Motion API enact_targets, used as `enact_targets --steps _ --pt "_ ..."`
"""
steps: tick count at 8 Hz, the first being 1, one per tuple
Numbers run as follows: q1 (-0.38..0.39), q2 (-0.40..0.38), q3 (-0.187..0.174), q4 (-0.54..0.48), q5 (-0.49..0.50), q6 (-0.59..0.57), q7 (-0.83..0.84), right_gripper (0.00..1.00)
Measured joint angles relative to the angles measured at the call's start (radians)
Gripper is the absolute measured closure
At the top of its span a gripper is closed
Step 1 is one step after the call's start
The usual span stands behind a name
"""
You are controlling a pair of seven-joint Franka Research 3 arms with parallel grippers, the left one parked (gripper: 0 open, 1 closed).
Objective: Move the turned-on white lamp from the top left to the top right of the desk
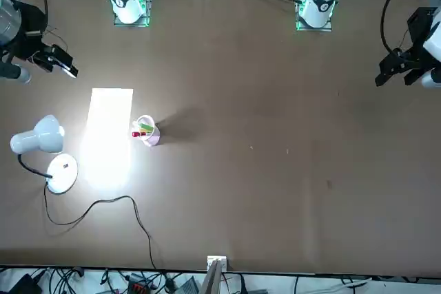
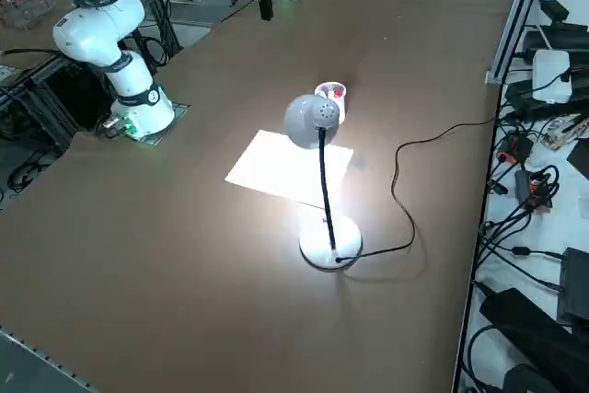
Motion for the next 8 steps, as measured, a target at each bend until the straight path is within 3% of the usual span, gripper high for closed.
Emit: enact_targets --steps 2,4,5,8 --pt "0.012 -0.003 -0.012 -0.005 0.000 0.080 -0.102 0.00" --pt "0.096 -0.001 -0.102 -0.007 0.000 0.081 -0.157 0.00" --pt "0.102 -0.001 -0.120 -0.007 0.000 0.075 -0.160 0.00" --pt "0.087 -0.002 -0.140 0.008 0.000 0.015 -0.165 0.00"
